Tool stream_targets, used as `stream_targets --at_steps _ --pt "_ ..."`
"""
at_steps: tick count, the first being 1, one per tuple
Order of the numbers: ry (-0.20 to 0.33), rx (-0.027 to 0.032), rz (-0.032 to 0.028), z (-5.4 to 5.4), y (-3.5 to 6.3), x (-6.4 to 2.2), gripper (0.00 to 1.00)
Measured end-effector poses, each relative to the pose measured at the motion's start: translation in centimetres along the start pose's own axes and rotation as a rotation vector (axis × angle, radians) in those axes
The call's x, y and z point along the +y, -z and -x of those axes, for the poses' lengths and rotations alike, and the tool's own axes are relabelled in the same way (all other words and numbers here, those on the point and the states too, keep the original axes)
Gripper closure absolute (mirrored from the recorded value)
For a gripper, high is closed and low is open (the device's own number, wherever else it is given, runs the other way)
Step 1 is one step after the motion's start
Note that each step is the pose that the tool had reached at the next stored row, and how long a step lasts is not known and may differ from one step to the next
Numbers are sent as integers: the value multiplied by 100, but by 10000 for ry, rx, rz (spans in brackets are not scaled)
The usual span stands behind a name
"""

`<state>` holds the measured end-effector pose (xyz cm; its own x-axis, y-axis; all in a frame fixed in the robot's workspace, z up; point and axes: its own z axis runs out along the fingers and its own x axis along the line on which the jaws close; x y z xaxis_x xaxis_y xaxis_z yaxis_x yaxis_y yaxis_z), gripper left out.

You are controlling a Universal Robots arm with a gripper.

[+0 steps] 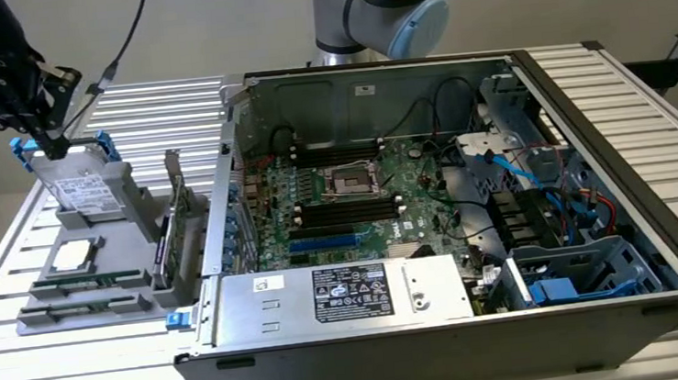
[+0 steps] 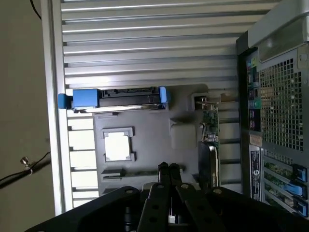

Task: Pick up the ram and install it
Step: 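Reach for the ram, then pick up the ram and move it above insertion slot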

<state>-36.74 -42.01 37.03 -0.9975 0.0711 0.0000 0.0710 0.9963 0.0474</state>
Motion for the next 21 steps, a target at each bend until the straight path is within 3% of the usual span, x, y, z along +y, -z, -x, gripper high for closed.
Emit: stream_targets --at_steps 4,7,11,13,21 --pt "-5 81 -6 -86 -69 -71 90" --pt "-6 95 0 -141 -107 -166 90" --pt "-5 112 107 -141 -143 -288 90" --pt "-6 118 142 -141 -151 -302 90" --pt "-6 121 145 -141 -151 -302 90"
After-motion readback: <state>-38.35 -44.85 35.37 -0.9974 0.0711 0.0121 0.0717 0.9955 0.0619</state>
